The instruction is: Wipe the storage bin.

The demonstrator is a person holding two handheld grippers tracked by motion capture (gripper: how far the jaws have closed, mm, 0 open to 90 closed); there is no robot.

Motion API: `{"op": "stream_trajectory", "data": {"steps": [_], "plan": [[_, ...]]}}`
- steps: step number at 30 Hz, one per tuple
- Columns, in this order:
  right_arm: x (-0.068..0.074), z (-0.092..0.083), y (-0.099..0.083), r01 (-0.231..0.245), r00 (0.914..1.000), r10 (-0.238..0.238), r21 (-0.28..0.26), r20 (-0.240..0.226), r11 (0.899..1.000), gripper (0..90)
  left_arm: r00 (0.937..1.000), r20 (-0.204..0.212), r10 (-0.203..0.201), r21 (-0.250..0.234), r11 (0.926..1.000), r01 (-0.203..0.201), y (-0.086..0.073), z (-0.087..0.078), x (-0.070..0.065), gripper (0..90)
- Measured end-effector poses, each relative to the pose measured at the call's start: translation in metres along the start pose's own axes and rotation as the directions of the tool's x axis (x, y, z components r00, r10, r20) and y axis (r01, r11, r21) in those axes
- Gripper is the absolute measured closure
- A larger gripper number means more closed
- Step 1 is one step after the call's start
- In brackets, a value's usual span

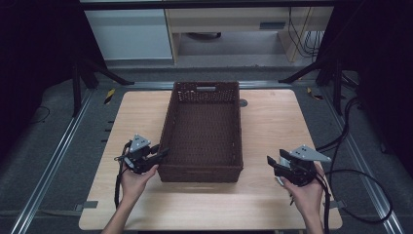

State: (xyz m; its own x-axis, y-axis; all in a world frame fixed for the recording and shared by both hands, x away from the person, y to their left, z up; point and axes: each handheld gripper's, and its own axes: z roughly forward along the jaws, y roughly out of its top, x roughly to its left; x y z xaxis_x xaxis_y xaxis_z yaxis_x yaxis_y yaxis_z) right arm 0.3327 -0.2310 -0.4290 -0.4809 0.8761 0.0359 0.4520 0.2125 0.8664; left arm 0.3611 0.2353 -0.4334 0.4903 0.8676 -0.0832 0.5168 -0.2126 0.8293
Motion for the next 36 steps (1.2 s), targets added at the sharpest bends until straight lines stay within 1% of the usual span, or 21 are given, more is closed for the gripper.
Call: {"op": "stream_trajectory", "data": {"steps": [2, 6, 9, 13, 17, 18, 21, 26, 28, 30, 32, 34, 36], "plan": [[0.001, 0.002, 0.002, 0.007, 1.0, -0.007, 0.001, -0.006, 1.0, 46.1, 1.0, -0.001, -0.002, 0.0, 1.0, 0.002, 0.0, 0.0, 0.0, 63.3], [0.006, 0.008, 0.008, 0.005, 0.9996, -0.005, -0.004, -0.027, 1.0, 46.8, 1.0, 0.001, -0.003, 0.002, 1.0, 0.003, 0.001, 0.0, 0.0, 64.4], [0.01, 0.014, 0.014, 0.015, 0.999, -0.015, 0.0, -0.042, 1.0, 47.0, 1.0, -0.007, 0.006, 0.01, 0.9999, -0.006, 0.002, -0.001, -0.001, 65.1], [0.014, 0.025, 0.025, 0.016, 0.9981, -0.017, -0.013, -0.059, 1.0, 47.8, 1.0, -0.006, 0.006, 0.012, 0.9999, -0.006, 0.002, -0.001, -0.001, 65.6], [0.019, 0.04, 0.039, 0.024, 0.9967, -0.025, -0.01, -0.078, 1.0, 48.5, 0.9998, -0.011, 0.016, 0.015, 0.9998, -0.015, 0.003, -0.001, -0.001, 66.5], [0.02, 0.044, 0.041, 0.025, 0.9962, -0.026, -0.015, -0.083, 1.0, 48.5, 0.9999, -0.004, 0.011, 0.015, 0.9998, -0.011, 0.003, -0.001, -0.001, 66.6], [0.024, 0.053, 0.047, 0.022, 0.9947, -0.024, -0.023, -0.1, 0.999, 48.8, 0.9998, -0.009, 0.017, 0.015, 0.9997, -0.017, 0.003, -0.001, -0.001, 66.6], [0.03, 0.065, 0.051, 0.043, 0.9925, -0.046, -0.025, -0.113, 0.999, 49.3, 0.9999, -0.004, 0.012, 0.015, 0.9998, -0.012, 0.003, -0.001, -0.001, 66.6], [0.031, 0.069, 0.051, 0.039, 0.9918, -0.042, -0.029, -0.121, 0.999, 49.6, 0.9999, -0.004, 0.01, 0.014, 0.9998, -0.01, 0.003, 0.0, -0.001, 66.6], [0.03, 0.072, 0.052, 0.013, 0.9898, -0.019, -0.038, -0.141, 0.999, 49.8, 1.0, -0.006, 0.008, 0.011, 0.9999, -0.008, 0.004, 0.0, -0.001, 66.6], [0.03, 0.075, 0.051, 0.024, 0.9899, -0.029, -0.033, -0.139, 0.999, 49.7, 0.9999, -0.007, 0.009, 0.012, 0.9999, -0.009, 0.004, 0.0, -0.001, 66.7], [0.031, 0.078, 0.05, 0.018, 0.9885, -0.023, -0.031, -0.149, 0.999, 50.1, 0.9998, -0.013, 0.014, 0.012, 0.9998, -0.014, 0.004, 0.0, -0.001, 66.7], [0.032, 0.082, 0.05, 0.017, 0.9885, -0.022, -0.031, -0.15, 0.999, 51.1, 0.9999, -0.008, 0.012, 0.012, 0.9999, -0.012, 0.004, 0.001, -0.001, 66.9]]}}
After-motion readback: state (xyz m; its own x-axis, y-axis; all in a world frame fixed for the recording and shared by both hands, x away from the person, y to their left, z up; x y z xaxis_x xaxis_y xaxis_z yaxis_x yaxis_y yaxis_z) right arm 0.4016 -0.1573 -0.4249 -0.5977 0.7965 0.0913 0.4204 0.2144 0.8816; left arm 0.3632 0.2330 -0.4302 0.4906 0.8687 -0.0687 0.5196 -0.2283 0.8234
